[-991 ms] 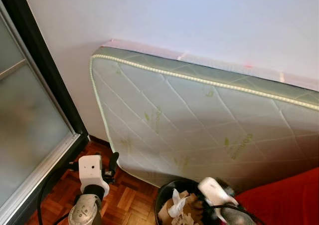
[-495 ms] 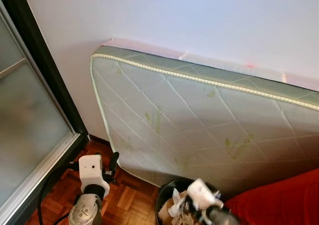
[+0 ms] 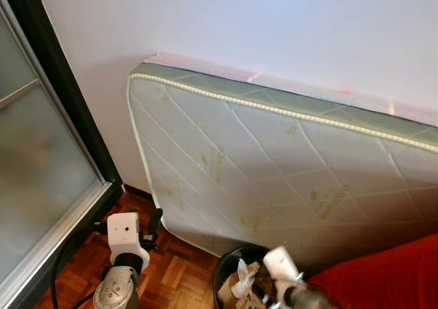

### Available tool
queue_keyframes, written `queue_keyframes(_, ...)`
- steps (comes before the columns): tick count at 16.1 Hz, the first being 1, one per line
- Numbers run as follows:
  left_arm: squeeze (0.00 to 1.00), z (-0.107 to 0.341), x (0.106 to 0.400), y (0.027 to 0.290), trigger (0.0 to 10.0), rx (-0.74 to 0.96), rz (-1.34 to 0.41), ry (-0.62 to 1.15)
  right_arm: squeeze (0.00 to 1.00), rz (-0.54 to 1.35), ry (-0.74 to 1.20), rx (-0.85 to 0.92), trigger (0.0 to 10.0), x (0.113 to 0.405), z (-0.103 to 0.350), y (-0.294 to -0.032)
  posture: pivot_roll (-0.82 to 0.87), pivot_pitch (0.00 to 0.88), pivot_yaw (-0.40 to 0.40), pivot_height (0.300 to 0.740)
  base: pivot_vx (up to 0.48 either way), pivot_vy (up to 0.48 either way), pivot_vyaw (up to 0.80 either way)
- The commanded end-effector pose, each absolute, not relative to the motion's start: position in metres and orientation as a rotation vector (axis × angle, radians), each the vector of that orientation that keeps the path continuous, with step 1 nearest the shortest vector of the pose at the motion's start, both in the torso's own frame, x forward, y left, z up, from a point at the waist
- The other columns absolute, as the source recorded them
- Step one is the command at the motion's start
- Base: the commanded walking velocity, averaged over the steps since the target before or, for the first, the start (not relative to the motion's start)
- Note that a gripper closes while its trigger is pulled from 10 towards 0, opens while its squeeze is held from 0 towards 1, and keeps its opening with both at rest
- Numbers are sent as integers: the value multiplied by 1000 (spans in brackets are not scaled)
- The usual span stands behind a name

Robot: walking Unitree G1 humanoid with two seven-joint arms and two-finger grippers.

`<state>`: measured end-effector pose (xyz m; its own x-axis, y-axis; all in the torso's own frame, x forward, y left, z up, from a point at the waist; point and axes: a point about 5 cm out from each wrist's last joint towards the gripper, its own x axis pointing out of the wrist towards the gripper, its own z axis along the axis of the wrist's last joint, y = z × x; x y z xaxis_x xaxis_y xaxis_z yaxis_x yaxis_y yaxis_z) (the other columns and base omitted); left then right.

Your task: Clean up the room

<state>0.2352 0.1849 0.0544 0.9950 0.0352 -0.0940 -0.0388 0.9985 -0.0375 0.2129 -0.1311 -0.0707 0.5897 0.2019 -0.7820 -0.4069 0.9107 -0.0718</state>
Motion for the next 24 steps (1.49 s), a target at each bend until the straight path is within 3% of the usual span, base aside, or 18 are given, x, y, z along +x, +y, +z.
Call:
queue_keyframes(1, 0, 51, 235, 186, 10000, -52, 41, 114, 0, 238, 825, -187, 10000, 226, -63, -145, 188, 53, -55, 740, 0, 0, 0)
queue_keyframes(3, 0, 51, 235, 184, 10000, -52, 36, 116, 0, 311, 817, -237, 10000, 224, -63, -144, 188, 53, -54, 740, 0, 0, 0)
queue_keyframes(7, 0, 50, 236, 185, 10000, -49, 39, 117, 0, 243, 760, -160, 10000, 230, -57, -157, 191, 50, -57, 740, 0, 0, 0)
queue_keyframes(9, 0, 41, 234, 189, 10000, -35, 61, 153, 0, 179, 764, -34, 10000, 229, -58, -162, 189, 36, -53, 740, 0, 0, 0)
queue_keyframes(11, 0, 15, 224, 208, 10000, -16, 155, 269, 0, -54, 708, 244, 10000, 235, -54, -174, 188, 0, -44, 740, 0, 0, 0)
queue_keyframes(13, 0, 1, 215, 218, 10000, -19, 185, 332, 0, -136, 669, 303, 10000, 244, -47, -180, 186, 0, -32, 740, 0, 0, 0)
queue_keyframes(20, 0, -34, 202, 239, 10000, 5, 230, 501, 0, -209, 700, 303, 10000, 230, -55, -194, 174, 0, 19, 740, 0, 0, 0)
queue_keyframes(24, 0, -51, 195, 235, 10000, -13, 249, 599, 0, -230, 800, 220, 10000, 208, -67, -206, 157, 0, 7, 740, 0, 0, 0)
